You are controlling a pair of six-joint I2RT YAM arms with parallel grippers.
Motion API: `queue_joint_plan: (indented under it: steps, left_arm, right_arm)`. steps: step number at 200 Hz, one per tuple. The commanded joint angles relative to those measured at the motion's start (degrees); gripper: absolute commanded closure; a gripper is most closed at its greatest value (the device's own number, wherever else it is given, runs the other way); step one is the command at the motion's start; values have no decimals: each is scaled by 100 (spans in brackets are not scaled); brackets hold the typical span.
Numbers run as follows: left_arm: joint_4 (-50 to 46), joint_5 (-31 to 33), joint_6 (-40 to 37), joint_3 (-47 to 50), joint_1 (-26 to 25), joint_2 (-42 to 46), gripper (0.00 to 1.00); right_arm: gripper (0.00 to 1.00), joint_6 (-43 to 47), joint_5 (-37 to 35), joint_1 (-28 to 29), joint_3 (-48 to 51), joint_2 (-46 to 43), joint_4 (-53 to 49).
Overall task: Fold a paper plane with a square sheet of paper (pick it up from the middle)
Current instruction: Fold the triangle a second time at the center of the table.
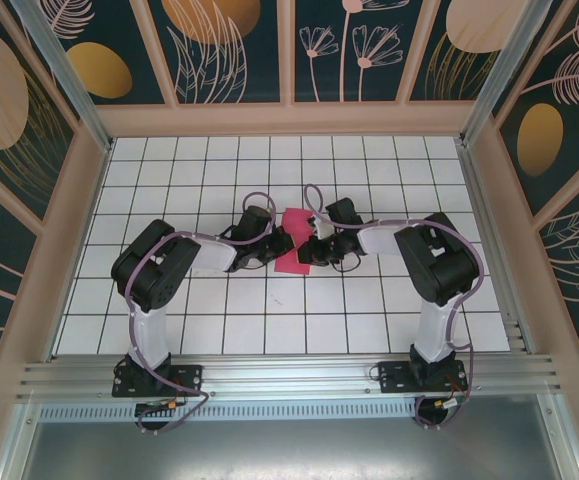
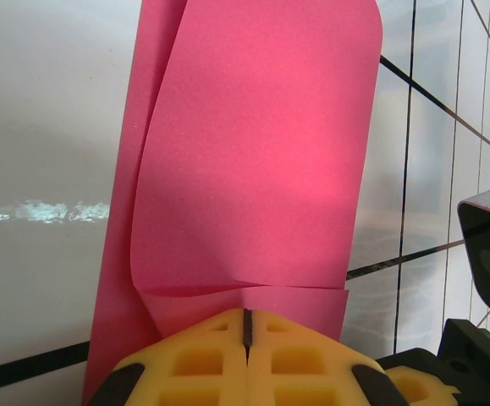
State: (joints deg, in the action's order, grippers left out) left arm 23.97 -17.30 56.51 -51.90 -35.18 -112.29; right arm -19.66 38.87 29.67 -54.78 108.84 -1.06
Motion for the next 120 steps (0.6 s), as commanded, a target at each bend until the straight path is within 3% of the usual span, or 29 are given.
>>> queue_joint_plan:
  steps: [1, 120]
  left_arm:
    - [-243, 418, -17, 134, 36, -214, 96]
    - [-366, 590, -44, 153, 34, -267, 99]
  right_arm:
    - [86, 378, -459, 100, -35, 159, -802]
    - [91, 568, -863, 65, 908, -666, -1293]
